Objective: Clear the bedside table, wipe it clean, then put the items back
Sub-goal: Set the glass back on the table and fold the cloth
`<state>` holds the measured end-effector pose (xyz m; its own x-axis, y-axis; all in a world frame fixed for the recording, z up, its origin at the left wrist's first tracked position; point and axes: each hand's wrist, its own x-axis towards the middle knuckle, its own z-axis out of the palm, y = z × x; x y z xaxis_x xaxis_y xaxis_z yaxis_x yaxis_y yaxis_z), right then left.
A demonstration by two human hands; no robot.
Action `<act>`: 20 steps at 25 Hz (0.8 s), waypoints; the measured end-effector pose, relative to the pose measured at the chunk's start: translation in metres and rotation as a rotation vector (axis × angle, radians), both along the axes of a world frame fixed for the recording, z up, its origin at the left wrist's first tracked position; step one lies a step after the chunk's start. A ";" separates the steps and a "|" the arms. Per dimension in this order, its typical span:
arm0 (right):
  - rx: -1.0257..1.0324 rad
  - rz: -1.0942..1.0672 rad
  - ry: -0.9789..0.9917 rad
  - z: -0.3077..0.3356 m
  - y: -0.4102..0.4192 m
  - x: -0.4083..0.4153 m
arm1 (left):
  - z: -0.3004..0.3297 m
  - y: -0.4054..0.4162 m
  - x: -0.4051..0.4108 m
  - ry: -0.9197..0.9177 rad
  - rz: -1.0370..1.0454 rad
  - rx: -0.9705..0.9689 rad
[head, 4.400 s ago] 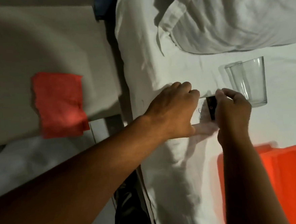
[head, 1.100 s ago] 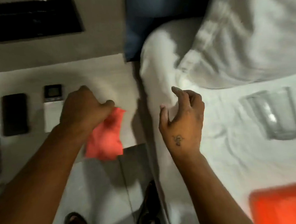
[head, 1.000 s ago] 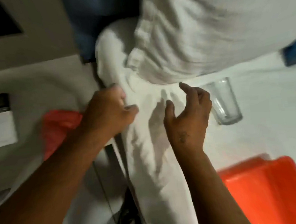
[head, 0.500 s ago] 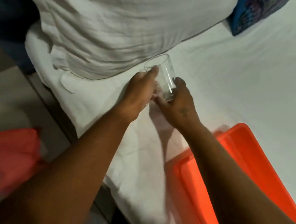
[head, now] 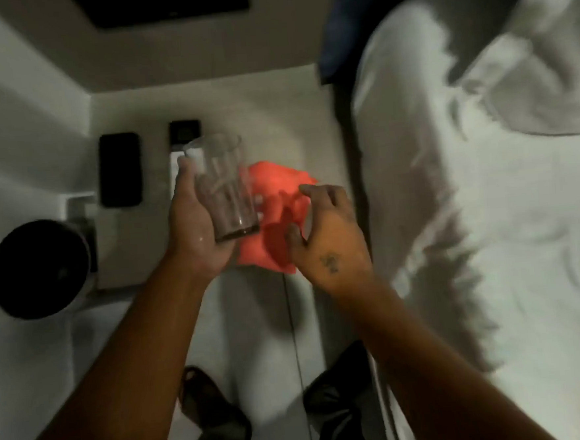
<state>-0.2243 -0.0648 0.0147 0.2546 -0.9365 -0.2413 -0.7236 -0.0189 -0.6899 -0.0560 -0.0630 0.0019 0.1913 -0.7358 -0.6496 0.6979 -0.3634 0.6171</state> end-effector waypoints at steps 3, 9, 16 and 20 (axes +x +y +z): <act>0.016 0.144 0.377 -0.059 0.001 0.058 | -0.037 0.047 0.054 0.031 0.117 0.070; 0.064 0.159 0.143 -0.097 -0.013 0.062 | -0.061 0.063 0.064 0.053 0.082 0.100; -0.114 0.285 -0.142 -0.029 0.066 0.062 | -0.064 0.041 0.041 0.035 -0.003 0.004; -0.049 0.113 -0.191 -0.026 0.006 0.102 | -0.059 0.053 0.007 0.038 -0.111 0.018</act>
<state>-0.1226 -0.0585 -0.0108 0.3951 -0.9088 -0.1338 -0.5710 -0.1288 -0.8108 -0.0495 -0.0104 -0.0576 0.0844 -0.7390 -0.6684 0.6754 -0.4507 0.5837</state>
